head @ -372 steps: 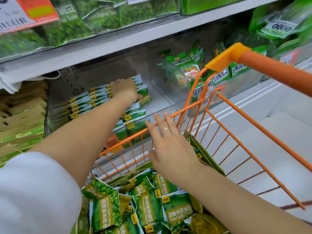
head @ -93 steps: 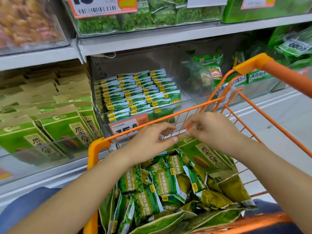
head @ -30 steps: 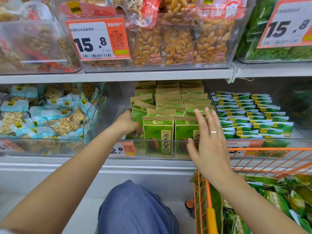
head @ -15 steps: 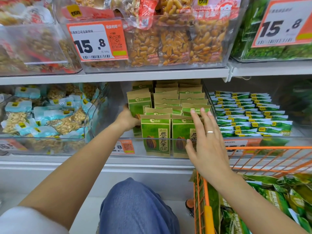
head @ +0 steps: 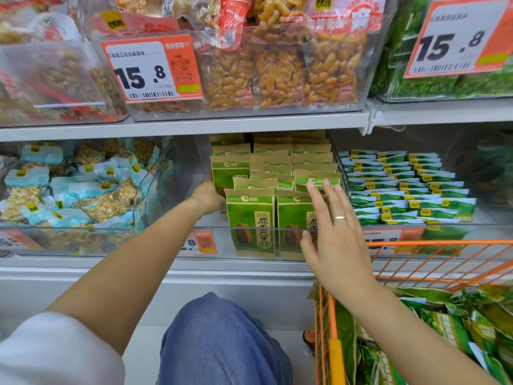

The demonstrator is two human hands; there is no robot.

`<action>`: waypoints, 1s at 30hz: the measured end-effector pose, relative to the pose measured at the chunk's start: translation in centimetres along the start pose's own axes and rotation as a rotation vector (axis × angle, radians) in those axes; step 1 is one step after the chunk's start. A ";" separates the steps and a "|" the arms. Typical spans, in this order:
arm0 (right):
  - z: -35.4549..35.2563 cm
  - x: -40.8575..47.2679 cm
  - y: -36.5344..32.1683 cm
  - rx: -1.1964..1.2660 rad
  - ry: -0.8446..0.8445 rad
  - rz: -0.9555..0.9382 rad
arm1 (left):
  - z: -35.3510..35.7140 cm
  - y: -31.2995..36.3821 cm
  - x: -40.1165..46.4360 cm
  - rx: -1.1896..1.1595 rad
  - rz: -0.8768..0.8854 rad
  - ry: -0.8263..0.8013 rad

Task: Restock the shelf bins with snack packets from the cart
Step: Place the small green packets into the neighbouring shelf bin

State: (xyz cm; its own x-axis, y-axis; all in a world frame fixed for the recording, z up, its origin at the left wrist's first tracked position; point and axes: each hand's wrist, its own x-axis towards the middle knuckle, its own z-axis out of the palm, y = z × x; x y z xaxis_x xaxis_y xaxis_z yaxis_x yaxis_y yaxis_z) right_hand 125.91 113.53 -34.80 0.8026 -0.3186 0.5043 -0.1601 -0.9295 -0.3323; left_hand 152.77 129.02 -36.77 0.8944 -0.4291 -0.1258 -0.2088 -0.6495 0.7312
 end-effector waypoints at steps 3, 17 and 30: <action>-0.1 -0.1 0.1 0.005 -0.002 -0.008 | 0.0 0.2 -0.1 -0.082 -0.023 -0.041; -0.1 -0.2 0.2 0.022 -0.024 -0.013 | -0.2 0.1 -0.3 -0.064 -0.030 -0.034; -7.3 -2.6 6.7 0.033 -0.057 -0.050 | -2.8 5.8 -12.0 -0.191 0.335 0.493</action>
State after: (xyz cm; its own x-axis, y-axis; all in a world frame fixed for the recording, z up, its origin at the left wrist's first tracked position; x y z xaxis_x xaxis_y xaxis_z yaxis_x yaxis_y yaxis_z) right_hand 118.56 106.79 -32.46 0.8408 -0.2603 0.4747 -0.1009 -0.9369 -0.3348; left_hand 141.91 132.18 -29.14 0.8796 -0.2204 0.4216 -0.4756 -0.3865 0.7902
